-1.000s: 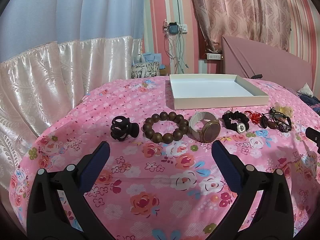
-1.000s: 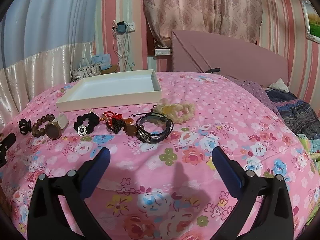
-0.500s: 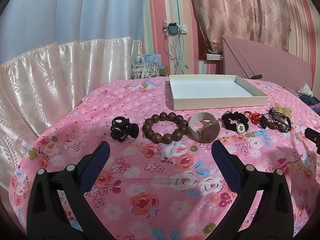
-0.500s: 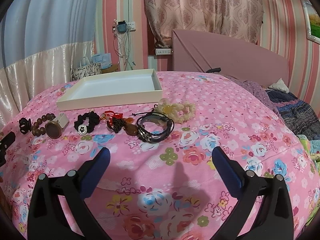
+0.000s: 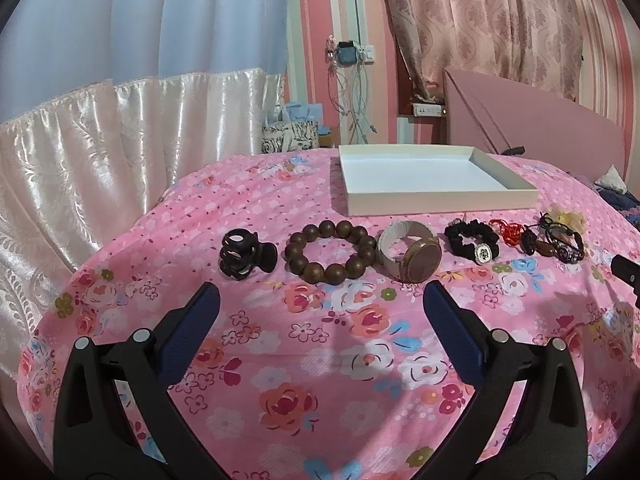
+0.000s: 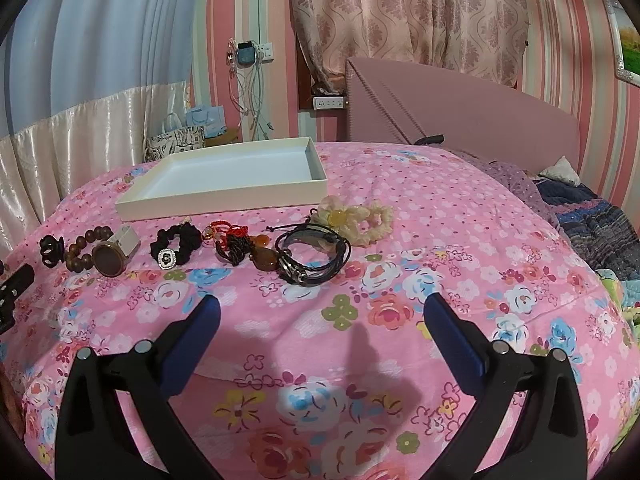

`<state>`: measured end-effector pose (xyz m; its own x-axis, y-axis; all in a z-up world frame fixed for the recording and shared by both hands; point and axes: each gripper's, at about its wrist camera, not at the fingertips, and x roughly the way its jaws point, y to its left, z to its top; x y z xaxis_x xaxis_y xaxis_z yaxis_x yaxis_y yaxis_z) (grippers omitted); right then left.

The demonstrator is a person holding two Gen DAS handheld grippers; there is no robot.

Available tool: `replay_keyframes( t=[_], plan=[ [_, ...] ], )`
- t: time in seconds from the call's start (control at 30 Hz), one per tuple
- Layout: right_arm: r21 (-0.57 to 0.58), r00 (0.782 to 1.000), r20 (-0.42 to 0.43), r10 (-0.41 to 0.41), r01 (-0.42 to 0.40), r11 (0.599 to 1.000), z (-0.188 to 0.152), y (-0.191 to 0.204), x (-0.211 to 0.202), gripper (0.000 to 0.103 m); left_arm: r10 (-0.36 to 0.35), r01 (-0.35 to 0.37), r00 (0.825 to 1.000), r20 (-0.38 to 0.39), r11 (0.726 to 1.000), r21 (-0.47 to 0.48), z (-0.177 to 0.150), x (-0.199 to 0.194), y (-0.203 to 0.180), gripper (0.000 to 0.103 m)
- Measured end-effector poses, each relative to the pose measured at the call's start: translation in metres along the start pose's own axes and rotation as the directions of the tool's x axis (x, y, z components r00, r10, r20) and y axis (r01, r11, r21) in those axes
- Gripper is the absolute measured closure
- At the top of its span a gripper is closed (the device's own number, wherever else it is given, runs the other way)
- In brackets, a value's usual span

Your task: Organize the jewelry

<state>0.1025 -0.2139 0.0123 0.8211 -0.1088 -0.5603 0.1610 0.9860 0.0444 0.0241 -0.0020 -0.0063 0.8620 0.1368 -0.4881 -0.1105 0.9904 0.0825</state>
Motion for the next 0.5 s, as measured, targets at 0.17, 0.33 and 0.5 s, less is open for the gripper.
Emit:
replay_keyframes(
  t=[0.17,0.33,0.5],
  plan=[
    [-0.005,1.0,0.001,0.003,-0.003,1.0,0.0,0.0,0.0,0.002,0.001,-0.001,0.998,-0.055,1.0,-0.002,0.0,0.011,0.0,0.003],
    [-0.006,1.0,0.006,0.007,-0.007,1.0,0.001,-0.002,-0.001,0.002,0.014,-0.014,0.998,-0.068,1.0,0.0,-0.001,0.013,-0.002,0.003],
    [-0.011,1.0,-0.017,0.011,-0.011,1.0,0.001,0.001,0.003,0.002,0.032,-0.028,0.996,-0.088,0.999,0.045,-0.001,0.018,-0.011,0.003]
  ],
)
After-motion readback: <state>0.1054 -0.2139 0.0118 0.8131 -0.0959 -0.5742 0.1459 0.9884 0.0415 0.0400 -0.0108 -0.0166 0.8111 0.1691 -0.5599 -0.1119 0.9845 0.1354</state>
